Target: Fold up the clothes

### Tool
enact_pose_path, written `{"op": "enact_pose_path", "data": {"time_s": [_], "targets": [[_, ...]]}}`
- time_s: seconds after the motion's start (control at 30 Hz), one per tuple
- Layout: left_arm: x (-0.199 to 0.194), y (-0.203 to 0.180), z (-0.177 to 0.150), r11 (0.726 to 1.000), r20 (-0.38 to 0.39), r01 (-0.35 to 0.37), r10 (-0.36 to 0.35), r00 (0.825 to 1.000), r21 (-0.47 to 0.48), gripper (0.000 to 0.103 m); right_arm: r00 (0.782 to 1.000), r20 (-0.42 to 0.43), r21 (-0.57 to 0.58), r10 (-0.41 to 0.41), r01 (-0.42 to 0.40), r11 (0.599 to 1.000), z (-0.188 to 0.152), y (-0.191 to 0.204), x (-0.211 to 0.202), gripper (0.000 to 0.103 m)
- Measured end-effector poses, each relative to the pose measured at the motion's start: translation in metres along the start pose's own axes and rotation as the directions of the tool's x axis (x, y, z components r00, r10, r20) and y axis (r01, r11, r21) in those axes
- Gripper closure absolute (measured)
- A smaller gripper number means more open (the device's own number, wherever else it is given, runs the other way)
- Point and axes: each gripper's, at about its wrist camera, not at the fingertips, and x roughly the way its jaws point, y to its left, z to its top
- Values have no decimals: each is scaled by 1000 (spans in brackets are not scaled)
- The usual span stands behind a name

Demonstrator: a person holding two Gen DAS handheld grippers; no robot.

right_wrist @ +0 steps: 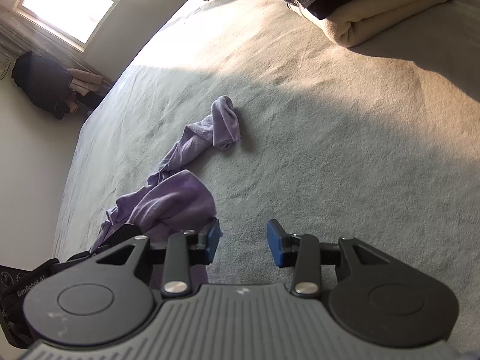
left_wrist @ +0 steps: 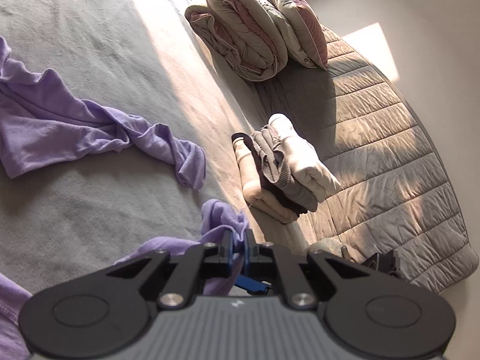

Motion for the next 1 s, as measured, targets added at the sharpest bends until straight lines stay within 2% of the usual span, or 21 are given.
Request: {"op": "enact_pose_path", "data": {"time_s": [0.17, 0.27, 0.43, 0.57, 0.7, 0.83, 0.9, 0.97, 1.0], "targets": [[-12, -10, 4, 999, 17, 38, -37, 999, -15, 97, 996, 40, -16, 80, -79, 997, 3, -2, -14, 59], [-18, -15, 6, 998, 27, 58, -57, 998, -24, 97, 985, 62, -18, 162, -161, 987, 3, -3, -25, 59], [-32, -18, 6, 991, 38, 116, -113, 993, -66, 97, 934, 87, -64, 346, -342, 938, 5, 0, -44, 59], [-37, -23, 2, 985, 41, 147, -144, 989, -92, 97, 892, 78, -109, 445, -436, 894, 3, 3, -56, 59], [-37, -30, -4, 982, 26, 165, -164, 986, -91, 97, 857, 77, -137, 510, -497, 857, 0, 2, -67, 59], [-32, -40, -14, 983, -7, 167, -168, 986, -73, 97, 833, 86, -139, 547, -534, 834, -3, -1, -75, 59], [-28, -44, -19, 985, -21, 163, -164, 986, -62, 97, 835, 76, -132, 545, -533, 836, -4, -4, -77, 59], [-24, -47, -25, 988, -32, 147, -148, 988, -52, 97, 840, 68, -126, 538, -528, 840, -6, -6, -80, 70], [-22, -49, -28, 990, -38, 136, -138, 990, -47, 97, 849, 69, -119, 523, -514, 850, -7, -9, -82, 85]]}}
